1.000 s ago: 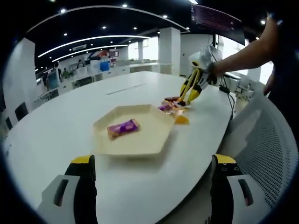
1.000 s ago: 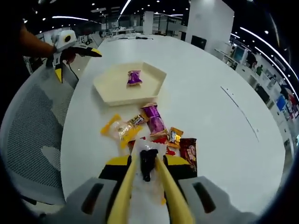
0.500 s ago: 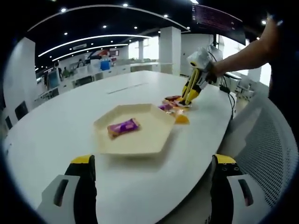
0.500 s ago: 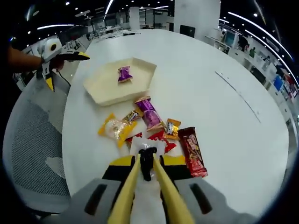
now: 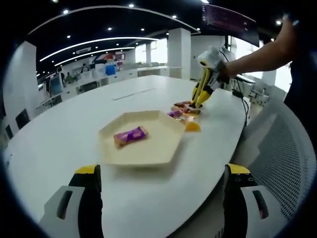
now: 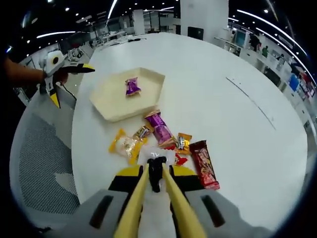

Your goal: Place the target food into the container with the food tongs after gripping and lifting it, then release it inside without dropping or visibly crushing the food.

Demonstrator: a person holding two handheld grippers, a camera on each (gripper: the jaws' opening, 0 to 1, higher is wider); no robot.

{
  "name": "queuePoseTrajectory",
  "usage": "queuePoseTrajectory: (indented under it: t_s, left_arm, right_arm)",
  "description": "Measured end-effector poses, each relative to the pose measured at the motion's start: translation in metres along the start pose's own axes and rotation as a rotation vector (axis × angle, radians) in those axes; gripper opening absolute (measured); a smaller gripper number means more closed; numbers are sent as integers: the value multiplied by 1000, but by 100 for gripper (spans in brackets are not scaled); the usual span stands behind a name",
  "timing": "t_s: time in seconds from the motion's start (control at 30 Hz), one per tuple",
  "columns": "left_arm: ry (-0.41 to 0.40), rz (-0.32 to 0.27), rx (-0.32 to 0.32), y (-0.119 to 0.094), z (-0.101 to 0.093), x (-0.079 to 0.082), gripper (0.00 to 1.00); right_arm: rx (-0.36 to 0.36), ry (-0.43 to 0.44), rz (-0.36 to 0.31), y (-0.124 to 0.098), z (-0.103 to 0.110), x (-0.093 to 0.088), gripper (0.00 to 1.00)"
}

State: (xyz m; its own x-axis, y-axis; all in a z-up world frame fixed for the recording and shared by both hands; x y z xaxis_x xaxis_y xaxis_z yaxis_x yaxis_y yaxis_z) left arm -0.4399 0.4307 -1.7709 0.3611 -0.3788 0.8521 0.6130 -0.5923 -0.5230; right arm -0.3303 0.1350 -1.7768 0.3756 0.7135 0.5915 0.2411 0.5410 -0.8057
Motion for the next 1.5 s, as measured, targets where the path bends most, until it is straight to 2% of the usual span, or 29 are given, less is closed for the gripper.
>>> queuePoseTrajectory:
  t_s: [0.1, 0.73, 0.97, 1.27, 1.37, 1.4, 1.5]
  left_arm:
    - [0, -6, 1, 0, 1, 1, 100]
    - [2, -14, -4, 0, 1, 2, 100]
    - [0, -15, -1, 0, 2, 2, 100]
    - [-1, -22, 3, -1, 3, 4, 100]
    - [-1, -20, 3, -1, 2, 3, 100]
    - [-1, -17, 4, -1, 2, 3, 100]
    - [5, -9, 3, 0, 2, 2, 100]
  right_arm:
    - [9, 22, -14, -3, -1, 7, 20]
    - [-27, -26, 19, -26, -19, 32, 20]
    - [-34, -41, 21, -29, -20, 43, 20]
    - [-18, -91, 24, -23, -8, 74, 20]
    - [-7, -84, 23, -17, 0, 90, 21]
    - [-4, -114, 12, -13, 3, 98, 21]
    - [11, -125, 10, -3, 10, 117, 21]
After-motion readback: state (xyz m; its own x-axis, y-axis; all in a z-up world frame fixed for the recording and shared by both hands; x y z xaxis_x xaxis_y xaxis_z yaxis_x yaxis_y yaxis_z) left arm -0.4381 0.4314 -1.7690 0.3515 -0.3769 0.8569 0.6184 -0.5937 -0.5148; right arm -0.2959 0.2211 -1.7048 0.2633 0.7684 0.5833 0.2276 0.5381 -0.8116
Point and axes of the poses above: the point that each gripper's makers call its tool centre point, and the gripper's own axes: y roughly forward along the fingers, z roughly to its left, x roughly out of its top, the point moved 3 cm from there along -y, roughly backward along the fingers, and after that the axes turned 2 degrees about z, right-handed, at the moved point
